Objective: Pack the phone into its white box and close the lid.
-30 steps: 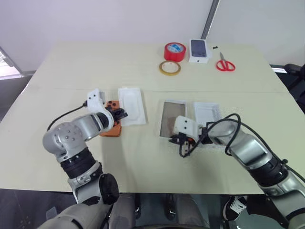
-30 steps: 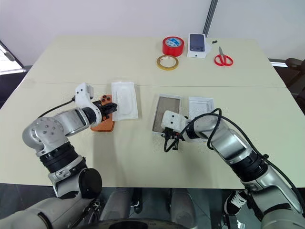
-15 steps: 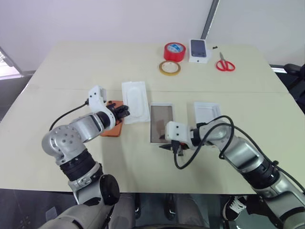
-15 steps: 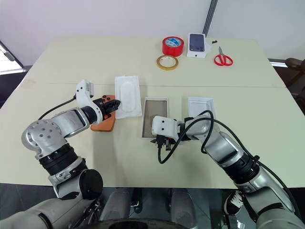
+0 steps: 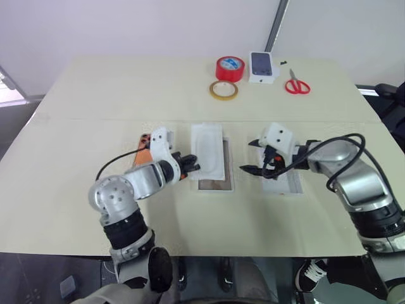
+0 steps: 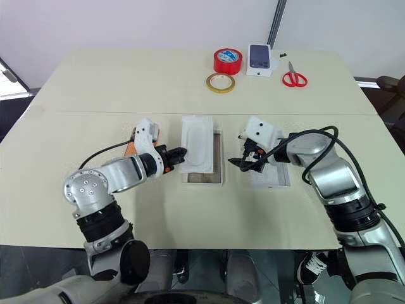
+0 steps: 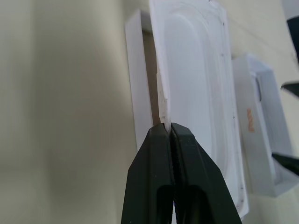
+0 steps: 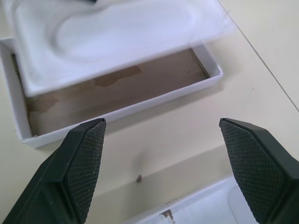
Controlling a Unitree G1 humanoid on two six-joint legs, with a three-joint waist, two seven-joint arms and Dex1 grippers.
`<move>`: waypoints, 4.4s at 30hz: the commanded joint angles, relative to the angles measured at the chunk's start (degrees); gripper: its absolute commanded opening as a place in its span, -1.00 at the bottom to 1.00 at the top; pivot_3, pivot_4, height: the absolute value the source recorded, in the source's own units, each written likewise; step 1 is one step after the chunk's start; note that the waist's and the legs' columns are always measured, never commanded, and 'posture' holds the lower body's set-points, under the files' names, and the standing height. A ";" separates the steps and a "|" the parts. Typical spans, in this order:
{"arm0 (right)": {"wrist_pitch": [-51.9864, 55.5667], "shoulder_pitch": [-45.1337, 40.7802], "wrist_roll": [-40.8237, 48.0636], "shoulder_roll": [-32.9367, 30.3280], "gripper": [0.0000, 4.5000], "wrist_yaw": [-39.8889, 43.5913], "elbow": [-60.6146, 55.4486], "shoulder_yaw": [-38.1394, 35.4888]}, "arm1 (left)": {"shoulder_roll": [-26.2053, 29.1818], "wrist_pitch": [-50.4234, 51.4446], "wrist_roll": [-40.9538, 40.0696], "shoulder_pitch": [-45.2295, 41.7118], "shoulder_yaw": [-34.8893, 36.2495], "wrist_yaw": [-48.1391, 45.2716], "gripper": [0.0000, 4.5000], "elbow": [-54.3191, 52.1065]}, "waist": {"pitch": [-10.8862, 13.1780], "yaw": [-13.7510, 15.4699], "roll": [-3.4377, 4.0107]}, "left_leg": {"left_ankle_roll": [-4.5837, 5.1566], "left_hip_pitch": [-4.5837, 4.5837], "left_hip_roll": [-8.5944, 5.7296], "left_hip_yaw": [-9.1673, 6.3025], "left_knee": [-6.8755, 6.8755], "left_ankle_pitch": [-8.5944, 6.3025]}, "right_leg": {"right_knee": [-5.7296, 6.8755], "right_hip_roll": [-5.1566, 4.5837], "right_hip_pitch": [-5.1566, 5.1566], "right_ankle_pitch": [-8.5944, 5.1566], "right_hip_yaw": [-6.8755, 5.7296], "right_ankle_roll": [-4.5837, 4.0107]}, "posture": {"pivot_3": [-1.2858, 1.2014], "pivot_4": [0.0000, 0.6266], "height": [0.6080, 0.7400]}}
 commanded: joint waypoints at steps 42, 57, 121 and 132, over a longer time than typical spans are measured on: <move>2.24 -13.02 -13.71 24.66 -0.93 -22.71 18.15 10.45 | 50.39 -43.17 5.20 30.26 -11.98 -45.59 0.70 -14.50 | -0.01 -1.73 0.08 | -0.52 -0.22 -0.02 0.27 -0.75 0.10 | -0.03 -0.44 -0.69 0.06 0.11 -0.13 | 0.03 -0.52 1.00; 3.58 -9.27 -9.75 19.02 -0.93 -14.92 4.05 5.54 | 47.47 -40.11 3.95 29.06 -12.34 -41.76 0.70 -13.49 | -0.01 -1.51 0.08 | -0.36 -0.13 0.09 0.25 -0.72 0.20 | 0.01 -0.08 -0.60 0.06 0.09 -0.11 | 0.03 -0.52 1.00; 4.53 -14.94 -16.81 38.48 -1.00 -17.38 19.05 24.33 | 21.62 0.50 -5.13 1.36 13.15 -14.08 0.99 9.90 | -0.31 -1.64 -0.14 | -0.58 0.11 0.04 -0.06 -0.70 0.36 | 0.26 -0.02 -0.34 0.08 -0.01 -0.09 | 0.03 -0.52 1.00; 4.65 -14.76 -17.49 38.19 -1.00 -16.64 17.74 24.30 | 22.47 0.50 -6.28 -0.15 17.63 -12.90 -0.04 13.05 | -0.30 -1.75 -0.16 | -0.60 0.08 0.08 -0.05 -0.74 0.36 | 0.27 0.00 -0.42 0.08 -0.01 -0.09 | 0.03 -0.52 1.00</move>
